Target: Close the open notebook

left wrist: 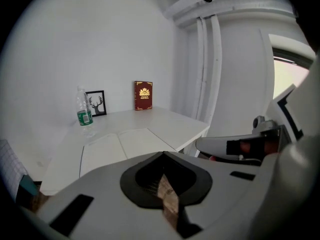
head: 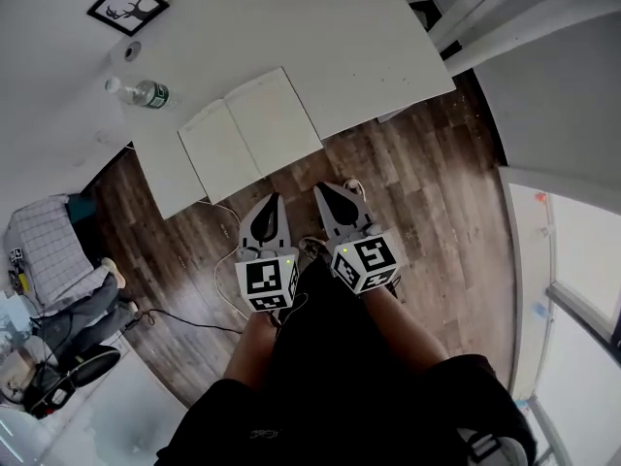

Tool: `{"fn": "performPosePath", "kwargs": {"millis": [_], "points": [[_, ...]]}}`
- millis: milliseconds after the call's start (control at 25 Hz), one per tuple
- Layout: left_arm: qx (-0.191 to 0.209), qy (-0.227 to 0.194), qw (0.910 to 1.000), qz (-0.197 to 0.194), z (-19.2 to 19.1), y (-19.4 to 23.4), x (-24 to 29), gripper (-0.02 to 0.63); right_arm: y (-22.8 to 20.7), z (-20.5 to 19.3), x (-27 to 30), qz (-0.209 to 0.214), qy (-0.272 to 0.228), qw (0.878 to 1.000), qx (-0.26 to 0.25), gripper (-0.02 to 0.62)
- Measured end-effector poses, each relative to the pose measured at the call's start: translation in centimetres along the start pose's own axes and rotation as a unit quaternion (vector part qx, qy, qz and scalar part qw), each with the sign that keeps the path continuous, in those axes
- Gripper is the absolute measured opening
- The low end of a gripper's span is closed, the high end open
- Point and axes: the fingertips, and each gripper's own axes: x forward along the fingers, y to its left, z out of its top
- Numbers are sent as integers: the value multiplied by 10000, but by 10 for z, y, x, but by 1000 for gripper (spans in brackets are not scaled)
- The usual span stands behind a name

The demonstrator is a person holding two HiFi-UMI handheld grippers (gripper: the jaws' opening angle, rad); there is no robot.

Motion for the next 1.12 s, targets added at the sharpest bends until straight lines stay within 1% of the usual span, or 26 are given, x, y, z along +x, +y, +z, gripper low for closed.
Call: {"fn": "performPosePath", "kwargs": {"millis": [120, 280, 360, 480, 560, 720, 960, 1120], "points": [[117, 176, 9997, -125, -5, -10, 14, 3, -18, -3, 6, -110, -75, 9996, 256, 23], [203, 408, 9986, -269, -11, -22, 29, 3, -38, -10, 12, -226, -44, 9988, 439, 23], [291, 505, 9979, -289, -14, -25, 33, 3, -44, -14, 16, -195, -26, 9979, 612, 25], [311, 581, 9974, -307, -15, -26, 41, 3, -49, -14, 20, -136, -85, 9968, 784, 28], [296, 587, 9973, -328, -13, -28, 46, 3, -51, -14, 24, -106, -84, 9959, 889, 57], [269, 662, 9970, -307, -12, -29, 52, 3, -59, -21, 35, -41, 33, 9930, 1176, 92], [224, 801, 9963, -229, -17, -24, 56, 3, -74, -31, 52, -39, 131, 9856, 1684, 94], [195, 897, 9956, -169, -22, -21, 60, 3, -82, -36, 59, -81, 269, 9865, 1616, 94]]}}
